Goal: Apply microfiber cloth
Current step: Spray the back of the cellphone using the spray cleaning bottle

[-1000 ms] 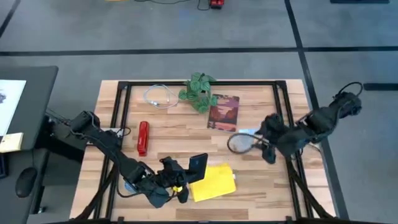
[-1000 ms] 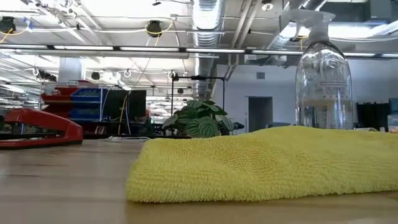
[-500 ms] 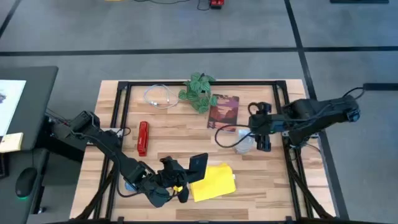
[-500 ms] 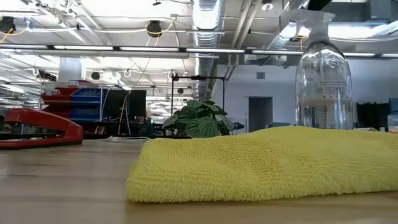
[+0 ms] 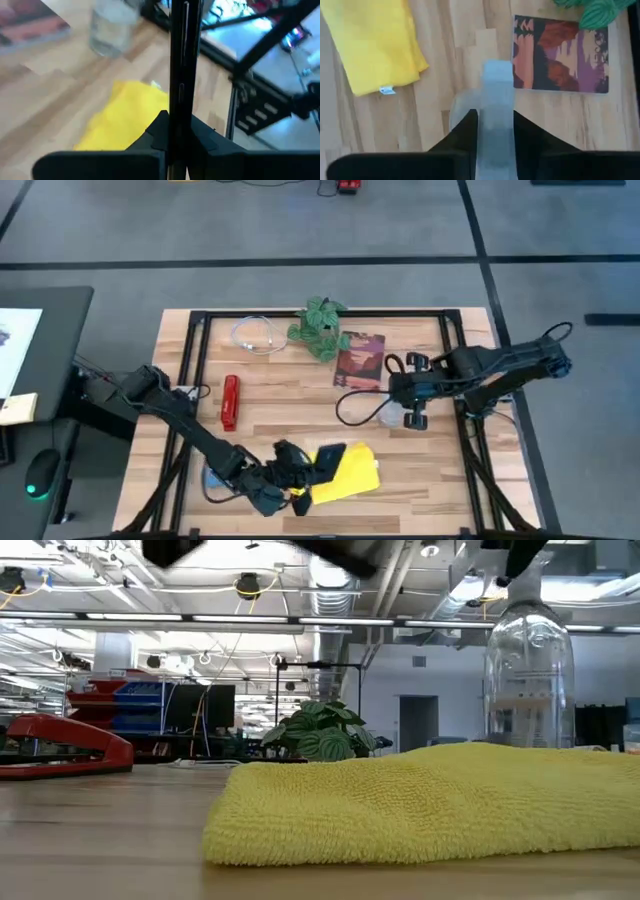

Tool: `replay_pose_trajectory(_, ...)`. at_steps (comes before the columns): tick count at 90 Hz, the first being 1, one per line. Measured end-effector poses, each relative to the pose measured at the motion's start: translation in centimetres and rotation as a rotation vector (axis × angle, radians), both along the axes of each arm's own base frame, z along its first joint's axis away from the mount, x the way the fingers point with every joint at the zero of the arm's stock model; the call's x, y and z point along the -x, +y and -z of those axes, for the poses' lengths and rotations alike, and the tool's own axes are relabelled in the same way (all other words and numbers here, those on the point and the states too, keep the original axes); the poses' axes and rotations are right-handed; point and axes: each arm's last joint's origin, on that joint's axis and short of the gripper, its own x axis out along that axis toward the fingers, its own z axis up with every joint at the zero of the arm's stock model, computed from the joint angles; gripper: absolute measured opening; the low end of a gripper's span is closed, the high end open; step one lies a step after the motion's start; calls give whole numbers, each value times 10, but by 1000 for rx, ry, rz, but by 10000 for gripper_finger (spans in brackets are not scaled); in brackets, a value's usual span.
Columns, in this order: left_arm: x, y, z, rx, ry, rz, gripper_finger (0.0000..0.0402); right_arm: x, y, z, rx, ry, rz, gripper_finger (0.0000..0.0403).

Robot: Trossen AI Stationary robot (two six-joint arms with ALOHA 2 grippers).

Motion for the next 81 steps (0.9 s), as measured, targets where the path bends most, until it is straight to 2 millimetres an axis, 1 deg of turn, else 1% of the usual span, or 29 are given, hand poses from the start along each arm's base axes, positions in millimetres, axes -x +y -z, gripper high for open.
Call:
replay_pose_trajectory(9, -16, 2, 25, -10, 29, -5, 9, 5, 10, -2, -28, -15, 20, 65)
replay_pose_trajectory(27, -49, 19, 79, 44, 103, 5, 9, 14, 34, -2, -104, -31, 36, 65)
replay_pose_trajectory(35, -56, 25, 89, 69, 106, -28, 9, 17, 43, -3, -139, -38, 51, 65)
replay_pose_trajectory(44, -57, 33, 93, 92, 142, -87, 9, 22, 52, -7, -173, -48, 62, 65)
replay_pose_trajectory(54, -50, 42, 92, 24, 203, -154, 8, 27, 62, -14, -224, -80, 85, 65)
replay_pose_trajectory(63, -42, 48, 88, -13, 267, -193, 8, 27, 69, -16, -265, -119, 100, 65)
replay_pose_trajectory(72, -30, 52, 81, -76, 323, -226, 7, 23, 77, -16, -286, -155, 105, 65)
replay_pose_trajectory(81, -23, 53, 68, -130, 329, -205, 7, 14, 82, -10, -292, -144, 150, 65)
